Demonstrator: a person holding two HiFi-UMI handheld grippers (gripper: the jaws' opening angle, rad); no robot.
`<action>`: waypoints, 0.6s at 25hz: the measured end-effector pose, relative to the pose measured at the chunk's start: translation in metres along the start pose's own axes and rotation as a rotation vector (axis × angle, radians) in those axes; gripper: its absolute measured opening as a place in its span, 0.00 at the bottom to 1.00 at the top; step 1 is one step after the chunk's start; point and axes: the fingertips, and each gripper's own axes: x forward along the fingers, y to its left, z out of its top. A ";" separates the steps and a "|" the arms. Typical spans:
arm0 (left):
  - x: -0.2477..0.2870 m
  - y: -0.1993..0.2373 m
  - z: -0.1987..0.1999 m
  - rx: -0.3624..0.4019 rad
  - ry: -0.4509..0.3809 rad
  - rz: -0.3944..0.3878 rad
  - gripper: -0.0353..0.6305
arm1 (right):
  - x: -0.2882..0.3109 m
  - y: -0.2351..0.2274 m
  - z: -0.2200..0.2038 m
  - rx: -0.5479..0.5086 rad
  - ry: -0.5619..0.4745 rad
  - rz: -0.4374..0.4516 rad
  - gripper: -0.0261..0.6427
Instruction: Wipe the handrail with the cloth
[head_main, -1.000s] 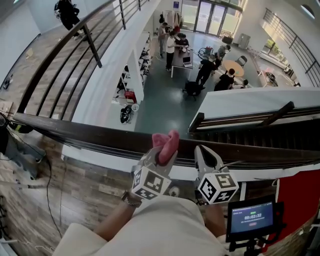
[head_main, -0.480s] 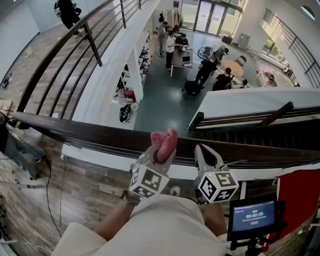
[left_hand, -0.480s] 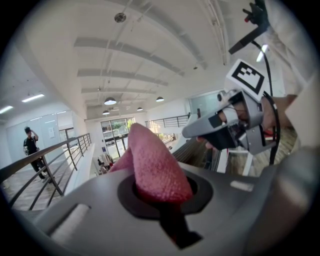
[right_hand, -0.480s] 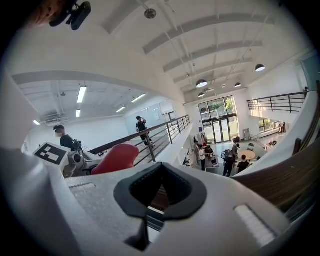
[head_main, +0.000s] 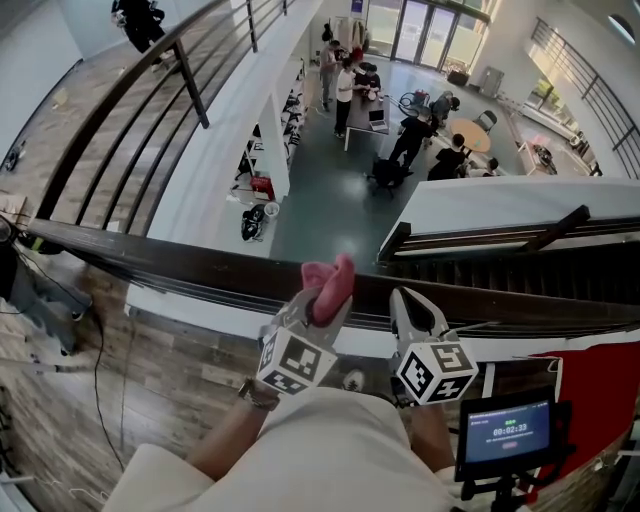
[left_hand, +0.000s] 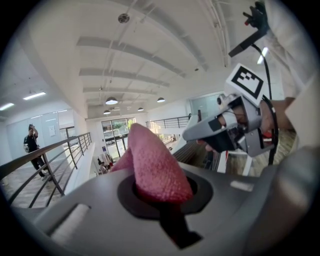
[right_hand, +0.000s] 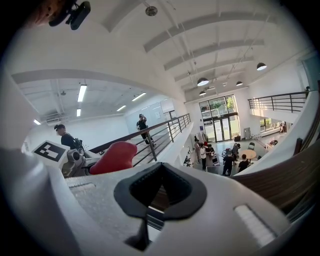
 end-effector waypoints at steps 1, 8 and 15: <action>-0.003 0.003 -0.003 -0.004 -0.002 0.004 0.10 | 0.002 0.004 -0.001 -0.002 0.000 0.002 0.04; -0.014 0.019 -0.006 -0.034 -0.009 0.022 0.10 | 0.009 0.013 0.001 -0.008 0.004 0.015 0.04; -0.026 0.034 -0.002 -0.030 -0.023 0.028 0.10 | 0.011 0.021 0.000 -0.008 0.011 0.011 0.04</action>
